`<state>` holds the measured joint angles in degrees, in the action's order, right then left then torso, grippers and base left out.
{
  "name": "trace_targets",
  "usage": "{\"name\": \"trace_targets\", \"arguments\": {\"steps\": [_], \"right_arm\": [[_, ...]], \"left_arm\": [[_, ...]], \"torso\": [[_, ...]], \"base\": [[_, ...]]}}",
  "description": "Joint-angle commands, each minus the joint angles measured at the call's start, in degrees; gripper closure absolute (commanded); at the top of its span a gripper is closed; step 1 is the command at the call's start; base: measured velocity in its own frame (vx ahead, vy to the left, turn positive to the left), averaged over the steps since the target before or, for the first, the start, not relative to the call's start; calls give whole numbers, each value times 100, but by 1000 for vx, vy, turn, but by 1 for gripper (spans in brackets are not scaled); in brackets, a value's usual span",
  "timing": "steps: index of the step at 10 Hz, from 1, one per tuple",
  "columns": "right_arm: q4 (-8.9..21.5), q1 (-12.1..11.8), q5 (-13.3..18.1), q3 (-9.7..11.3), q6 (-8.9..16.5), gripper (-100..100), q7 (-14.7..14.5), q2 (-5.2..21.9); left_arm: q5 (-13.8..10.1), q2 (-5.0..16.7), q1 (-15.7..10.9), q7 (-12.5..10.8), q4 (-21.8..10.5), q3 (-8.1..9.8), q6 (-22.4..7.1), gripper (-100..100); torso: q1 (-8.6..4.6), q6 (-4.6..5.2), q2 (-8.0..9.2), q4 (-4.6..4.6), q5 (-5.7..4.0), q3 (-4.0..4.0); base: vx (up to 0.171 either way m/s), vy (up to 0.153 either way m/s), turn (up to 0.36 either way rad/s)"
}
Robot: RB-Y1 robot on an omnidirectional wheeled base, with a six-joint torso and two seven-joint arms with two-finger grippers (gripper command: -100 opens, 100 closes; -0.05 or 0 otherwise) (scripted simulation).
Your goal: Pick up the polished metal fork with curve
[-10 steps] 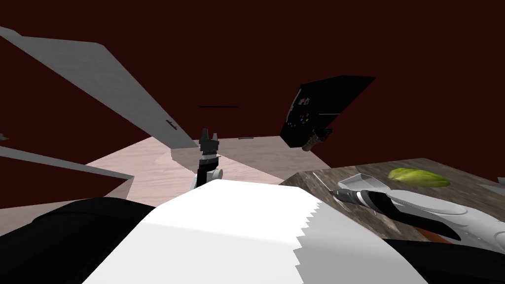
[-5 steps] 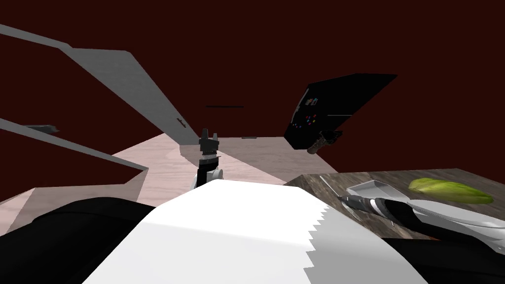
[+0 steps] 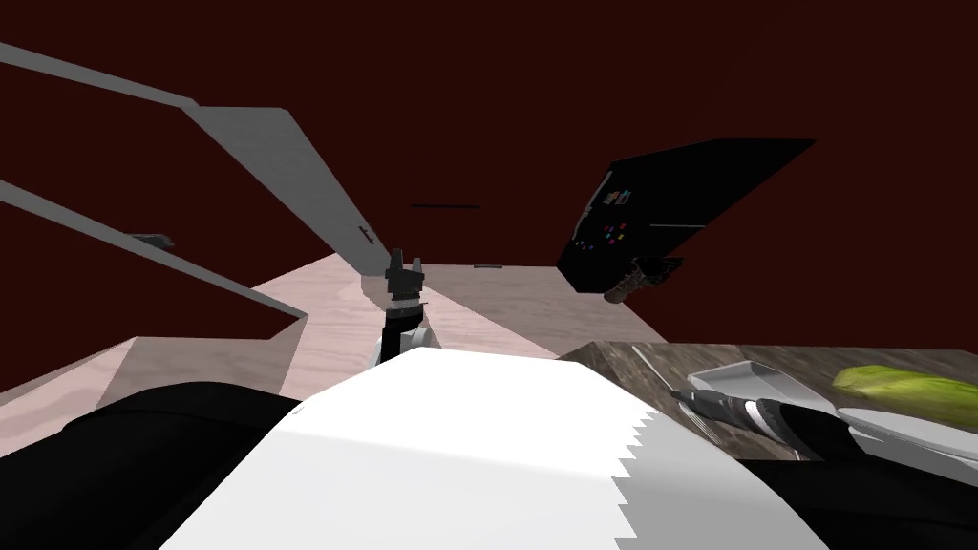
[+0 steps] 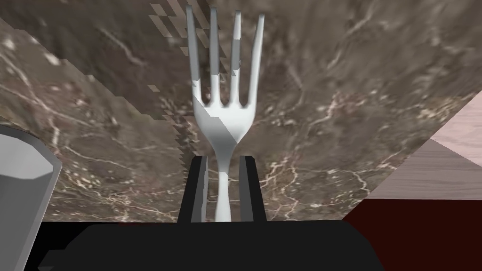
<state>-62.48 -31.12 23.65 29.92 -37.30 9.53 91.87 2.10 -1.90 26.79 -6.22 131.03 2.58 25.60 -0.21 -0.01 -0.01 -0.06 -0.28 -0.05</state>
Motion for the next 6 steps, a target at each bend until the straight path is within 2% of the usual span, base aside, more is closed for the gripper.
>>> {"name": "trace_targets", "arguments": {"steps": [1, 2, 3, 4, 5, 6], "right_arm": [[-32, -136, -269, -61, 11, 100, -122, 47], [176, -292, -464, -101, -101, 100, -374, 34], [176, -292, -592, -101, -101, 100, -374, 34], [383, -449, -823, -141, -212, 100, -625, 22], [383, -449, -915, -141, -212, 100, -625, 22], [330, -443, -840, -138, -163, 100, -605, 8]], "left_arm": [[0, 0, 0, 0, 0, 0, 0, 0], [0, 0, 0, 0, 0, 0, 0, 0], [0, 0, -1, 0, 0, 0, 0, 0], [0, 0, 0, 0, 0, 0, 0, 0], [0, 0, 0, 0, 0, 0, 0, 0], [0, 0, 0, 0, 0, 0, 0, 0]], "torso": [[0, 0, 0, 0, 0, 0], [-3, 1, -2, 0, -1, -1], [-1, -6, -2, 0, 0, -1], [0, -3, -3, 1, 0, -1], [5, -6, -2, 0, 1, -1], [4, -4, -3, 1, 3, -1]], "base": [[-11, 10, -15], [-20, 25, 163], [-21, 24, 87], [-22, 41, 158], [-22, 31, 74], [-8, 9, 5]]}}
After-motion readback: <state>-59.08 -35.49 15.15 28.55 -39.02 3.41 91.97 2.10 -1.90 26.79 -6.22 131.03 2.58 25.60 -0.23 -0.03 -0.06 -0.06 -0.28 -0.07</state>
